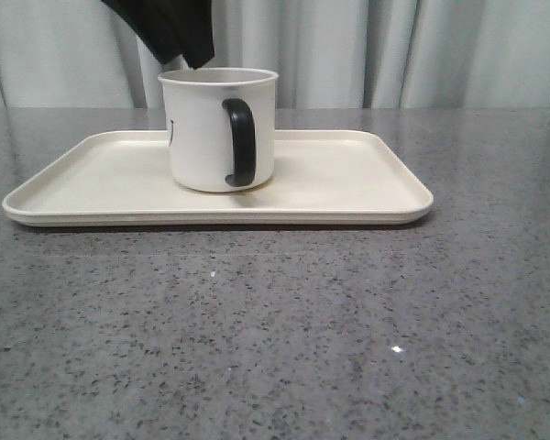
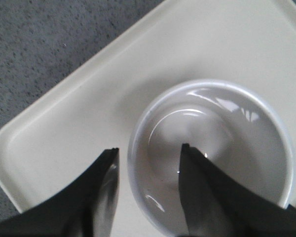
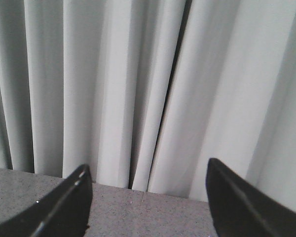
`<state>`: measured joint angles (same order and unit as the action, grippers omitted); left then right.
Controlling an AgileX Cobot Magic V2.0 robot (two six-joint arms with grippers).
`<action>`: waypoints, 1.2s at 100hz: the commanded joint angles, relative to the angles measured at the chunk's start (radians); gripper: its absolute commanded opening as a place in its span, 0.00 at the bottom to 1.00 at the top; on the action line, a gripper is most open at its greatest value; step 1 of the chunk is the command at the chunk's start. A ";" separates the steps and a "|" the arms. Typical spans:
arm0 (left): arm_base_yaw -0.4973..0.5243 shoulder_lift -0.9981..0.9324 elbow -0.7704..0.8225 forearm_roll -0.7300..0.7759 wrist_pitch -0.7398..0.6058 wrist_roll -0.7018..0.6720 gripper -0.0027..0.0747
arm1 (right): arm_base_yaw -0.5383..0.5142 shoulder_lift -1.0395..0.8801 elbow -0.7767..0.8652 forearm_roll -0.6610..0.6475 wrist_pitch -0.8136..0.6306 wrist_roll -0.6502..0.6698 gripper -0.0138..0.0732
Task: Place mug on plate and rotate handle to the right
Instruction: 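Lower the mug onto the tray and release it with the left gripper, then reach the open right gripper down into the mug's rim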
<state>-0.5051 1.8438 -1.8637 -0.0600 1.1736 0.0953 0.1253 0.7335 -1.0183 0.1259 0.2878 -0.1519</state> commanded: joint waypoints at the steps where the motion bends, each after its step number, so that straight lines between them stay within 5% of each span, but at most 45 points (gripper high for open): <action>1: -0.004 -0.049 -0.085 0.019 -0.003 -0.004 0.43 | 0.000 0.001 -0.032 -0.005 -0.061 -0.007 0.73; 23: -0.002 -0.071 -0.242 0.155 0.091 -0.019 0.43 | 0.000 0.001 -0.032 -0.005 -0.062 -0.007 0.73; 64: 0.089 -0.348 -0.204 0.222 0.091 -0.049 0.40 | 0.000 0.001 -0.032 -0.005 -0.063 -0.007 0.73; 95: 0.290 -0.662 0.022 0.263 0.091 -0.049 0.24 | 0.000 0.001 -0.032 -0.005 -0.061 -0.007 0.73; 112: 0.359 -0.793 0.175 0.284 0.089 -0.049 0.01 | 0.000 0.001 -0.032 -0.005 -0.057 -0.007 0.73; 120: 0.371 -0.839 0.251 0.292 0.081 -0.049 0.01 | 0.000 0.001 -0.032 -0.005 -0.047 -0.007 0.73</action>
<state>-0.1489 1.0527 -1.6592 0.2158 1.2764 0.0546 0.1253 0.7335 -1.0183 0.1259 0.3050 -0.1519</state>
